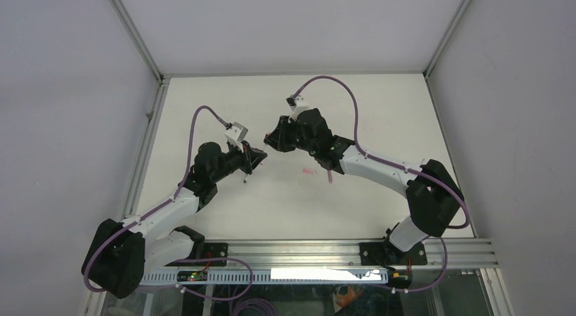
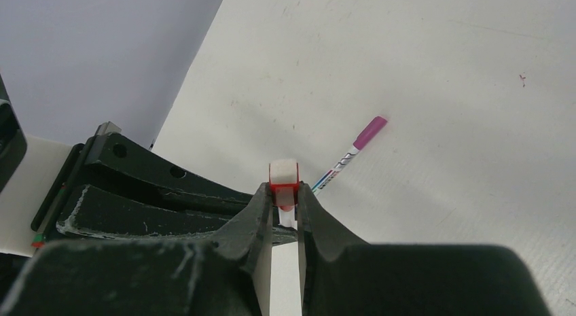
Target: Insert the pens into the pen caps
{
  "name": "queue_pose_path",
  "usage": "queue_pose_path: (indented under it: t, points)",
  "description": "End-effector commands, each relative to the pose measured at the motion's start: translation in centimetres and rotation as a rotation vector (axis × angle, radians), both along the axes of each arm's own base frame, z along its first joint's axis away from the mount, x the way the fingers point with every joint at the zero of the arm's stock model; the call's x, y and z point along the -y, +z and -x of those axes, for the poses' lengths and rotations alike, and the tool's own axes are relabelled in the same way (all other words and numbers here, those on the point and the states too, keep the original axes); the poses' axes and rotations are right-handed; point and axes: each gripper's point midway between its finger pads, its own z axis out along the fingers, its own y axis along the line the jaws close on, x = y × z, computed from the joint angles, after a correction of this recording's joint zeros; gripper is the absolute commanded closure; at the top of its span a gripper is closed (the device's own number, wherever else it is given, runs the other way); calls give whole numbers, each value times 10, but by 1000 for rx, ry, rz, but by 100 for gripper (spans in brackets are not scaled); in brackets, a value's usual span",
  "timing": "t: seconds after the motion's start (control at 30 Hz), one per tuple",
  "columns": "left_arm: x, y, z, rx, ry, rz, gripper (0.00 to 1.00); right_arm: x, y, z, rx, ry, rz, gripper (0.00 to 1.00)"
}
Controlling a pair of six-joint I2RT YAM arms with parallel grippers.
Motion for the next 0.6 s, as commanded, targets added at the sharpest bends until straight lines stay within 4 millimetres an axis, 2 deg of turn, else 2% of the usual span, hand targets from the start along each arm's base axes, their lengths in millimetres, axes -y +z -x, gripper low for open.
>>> queue_pose_path:
  t: [0.0, 0.57]
  points:
    - [-21, 191, -36, 555, 185, 245, 100, 7, -97, 123, -390, 297, 233, 100]
    - [-27, 208, -41, 595, 229, 246, 100, 5, -104, 131, -416, 304, 246, 100]
